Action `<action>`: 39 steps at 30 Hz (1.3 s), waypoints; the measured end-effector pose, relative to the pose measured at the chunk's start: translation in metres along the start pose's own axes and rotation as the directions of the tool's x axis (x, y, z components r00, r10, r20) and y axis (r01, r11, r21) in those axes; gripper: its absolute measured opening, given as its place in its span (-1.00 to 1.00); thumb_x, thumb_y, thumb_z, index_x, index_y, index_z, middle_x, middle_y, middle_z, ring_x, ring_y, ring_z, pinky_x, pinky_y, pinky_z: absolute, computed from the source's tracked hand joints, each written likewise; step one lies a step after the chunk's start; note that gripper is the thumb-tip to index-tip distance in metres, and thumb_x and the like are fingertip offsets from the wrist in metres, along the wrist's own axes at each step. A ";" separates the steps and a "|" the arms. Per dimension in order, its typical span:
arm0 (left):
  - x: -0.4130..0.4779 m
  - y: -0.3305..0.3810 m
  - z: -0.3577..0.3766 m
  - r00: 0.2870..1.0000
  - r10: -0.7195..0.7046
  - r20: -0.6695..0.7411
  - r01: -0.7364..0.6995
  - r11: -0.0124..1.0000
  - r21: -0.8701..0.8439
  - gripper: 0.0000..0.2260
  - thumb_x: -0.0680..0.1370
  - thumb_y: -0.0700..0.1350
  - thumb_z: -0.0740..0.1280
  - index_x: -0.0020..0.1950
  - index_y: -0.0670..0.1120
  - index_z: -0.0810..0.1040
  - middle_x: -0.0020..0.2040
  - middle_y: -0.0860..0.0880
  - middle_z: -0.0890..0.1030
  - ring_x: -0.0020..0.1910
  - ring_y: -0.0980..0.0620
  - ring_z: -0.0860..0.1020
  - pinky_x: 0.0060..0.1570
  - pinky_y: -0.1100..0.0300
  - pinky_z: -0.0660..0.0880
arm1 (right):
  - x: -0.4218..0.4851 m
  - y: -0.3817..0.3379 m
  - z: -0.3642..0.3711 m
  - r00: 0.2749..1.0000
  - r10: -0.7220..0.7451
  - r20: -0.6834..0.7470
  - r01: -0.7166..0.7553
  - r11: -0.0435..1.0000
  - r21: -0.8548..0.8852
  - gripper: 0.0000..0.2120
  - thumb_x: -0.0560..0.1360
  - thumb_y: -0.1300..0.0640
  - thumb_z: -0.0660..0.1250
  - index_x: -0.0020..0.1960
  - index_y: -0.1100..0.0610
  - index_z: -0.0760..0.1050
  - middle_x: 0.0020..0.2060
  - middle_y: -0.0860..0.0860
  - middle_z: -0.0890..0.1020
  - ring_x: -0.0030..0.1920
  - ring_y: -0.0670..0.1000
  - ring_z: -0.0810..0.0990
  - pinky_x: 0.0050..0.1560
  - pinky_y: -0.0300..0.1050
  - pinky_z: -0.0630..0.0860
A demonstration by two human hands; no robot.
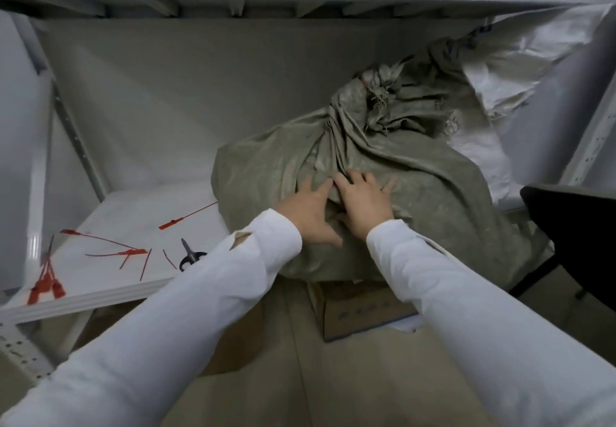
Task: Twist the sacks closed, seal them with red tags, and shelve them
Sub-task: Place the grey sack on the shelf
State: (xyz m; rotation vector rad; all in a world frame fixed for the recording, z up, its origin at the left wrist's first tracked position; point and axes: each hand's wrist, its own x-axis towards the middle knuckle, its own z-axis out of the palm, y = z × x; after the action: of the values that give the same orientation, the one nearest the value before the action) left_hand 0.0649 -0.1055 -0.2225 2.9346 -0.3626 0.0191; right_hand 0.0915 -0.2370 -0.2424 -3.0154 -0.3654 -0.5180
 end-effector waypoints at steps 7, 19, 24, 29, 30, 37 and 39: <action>0.036 -0.013 0.034 0.959 -0.142 -0.243 0.174 0.978 0.115 0.15 0.22 0.14 0.60 0.55 -0.06 -0.10 0.52 -0.23 0.00 0.19 -0.26 0.51 0.10 -0.05 0.49 | 0.018 0.003 -0.004 0.995 -0.058 -0.079 0.078 0.958 0.274 -0.20 0.37 0.09 0.50 0.47 -0.02 0.14 0.49 0.09 0.18 0.47 0.21 0.23 0.42 0.40 0.10; 0.104 -0.080 0.024 0.953 -0.150 -0.263 0.225 0.931 0.287 0.17 0.12 0.30 0.56 0.53 -0.03 -0.01 0.49 -0.10 0.15 0.17 -0.24 0.53 0.02 -0.01 0.48 | 0.011 0.054 0.037 0.995 0.051 0.084 -0.055 0.997 0.053 0.07 0.20 -0.22 0.57 0.50 -0.21 -0.01 0.54 0.09 -0.27 0.46 0.37 0.10 0.37 0.23 0.35; 0.120 -0.082 0.022 0.924 -0.265 -0.276 0.344 0.891 0.296 0.17 0.29 0.19 0.54 0.55 0.01 -0.29 0.57 -0.16 -0.09 0.45 -0.35 0.19 0.22 -0.15 0.40 | 0.040 0.037 0.040 0.997 0.069 0.036 -0.070 0.997 0.032 -0.04 0.22 -0.24 0.56 0.47 -0.10 0.14 0.55 0.19 -0.13 0.36 0.38 0.27 0.31 0.17 0.41; 0.108 -0.051 0.037 0.930 -0.020 -0.368 0.122 0.959 0.255 0.08 0.35 0.24 0.43 0.55 0.04 -0.29 0.57 -0.18 -0.10 0.52 -0.32 0.01 0.43 -0.25 0.09 | 0.071 0.029 0.039 1.000 0.031 0.001 -0.031 1.000 -0.001 -0.12 0.26 -0.17 0.56 0.45 0.03 0.24 0.53 0.20 0.02 0.36 0.33 0.28 0.31 0.15 0.40; 0.103 -0.046 0.040 0.934 0.045 -0.353 0.047 0.967 0.249 0.12 0.31 0.26 0.45 0.54 0.07 -0.31 0.57 -0.15 -0.12 0.53 -0.30 -0.04 0.43 -0.27 0.07 | 0.075 0.029 0.037 1.000 0.014 0.000 -0.014 1.000 0.012 -0.13 0.28 -0.14 0.55 0.45 0.07 0.25 0.52 0.20 0.06 0.40 0.31 0.24 0.36 0.17 0.35; 0.097 -0.018 0.088 0.996 0.021 -0.090 -0.003 0.981 0.193 0.28 0.19 0.40 0.46 0.50 0.05 -0.43 0.58 -0.06 -0.10 0.52 -0.30 0.01 0.36 -0.25 0.27 | 0.063 0.040 0.018 0.996 -0.062 0.069 0.050 0.986 0.160 -0.13 0.22 -0.08 0.55 0.42 0.05 0.24 0.35 0.14 0.32 0.34 0.22 0.35 0.28 0.11 0.43; 0.106 -0.017 0.095 0.987 -0.005 -0.164 0.030 0.989 0.147 0.24 0.25 0.40 0.43 0.49 0.04 -0.46 0.58 -0.08 -0.04 0.50 -0.31 0.11 0.31 -0.20 0.35 | 0.040 0.058 0.010 0.986 -0.027 0.166 0.027 1.000 0.001 0.10 0.15 -0.20 0.57 0.51 -0.03 0.05 0.45 0.13 0.22 0.44 0.21 0.23 0.37 0.25 0.32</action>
State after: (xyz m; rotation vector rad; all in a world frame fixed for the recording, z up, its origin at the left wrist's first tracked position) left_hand 0.1705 -0.1326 -0.3152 3.0551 -0.3228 0.2944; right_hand 0.1455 -0.2829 -0.2397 -3.0672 -0.4163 -0.2692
